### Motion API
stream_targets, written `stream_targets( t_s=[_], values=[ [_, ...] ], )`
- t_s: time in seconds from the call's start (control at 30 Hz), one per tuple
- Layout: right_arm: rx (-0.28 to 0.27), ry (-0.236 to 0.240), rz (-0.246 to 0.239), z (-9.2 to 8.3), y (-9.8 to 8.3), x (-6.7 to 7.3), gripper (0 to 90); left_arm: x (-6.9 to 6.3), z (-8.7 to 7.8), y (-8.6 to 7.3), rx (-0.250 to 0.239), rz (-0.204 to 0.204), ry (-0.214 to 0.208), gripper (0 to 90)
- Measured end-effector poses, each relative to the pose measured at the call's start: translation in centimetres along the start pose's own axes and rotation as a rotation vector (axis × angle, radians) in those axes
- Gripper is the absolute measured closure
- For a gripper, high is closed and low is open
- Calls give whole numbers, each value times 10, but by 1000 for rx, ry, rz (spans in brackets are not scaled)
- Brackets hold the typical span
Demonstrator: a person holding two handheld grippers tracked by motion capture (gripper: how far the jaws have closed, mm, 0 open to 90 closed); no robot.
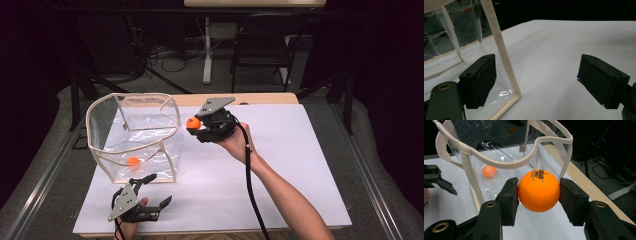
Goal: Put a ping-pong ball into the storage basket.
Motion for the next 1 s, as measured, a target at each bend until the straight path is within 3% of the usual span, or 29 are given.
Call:
stream_targets(
  t_s=[1.0],
  values=[
    [-2,-11,-12,-2,20,-4,508,0,0,0,1,1,4,155]
  ],
)
Point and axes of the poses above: each handheld gripper's, and its own axes: z roughly forward along the jaws, y roughly out of its top, x roughly to its left, the point moved 4 cm from there along z, roughly forward along the jaws, and after that the axes turned 10 degrees about x, right-handed, at the moved point
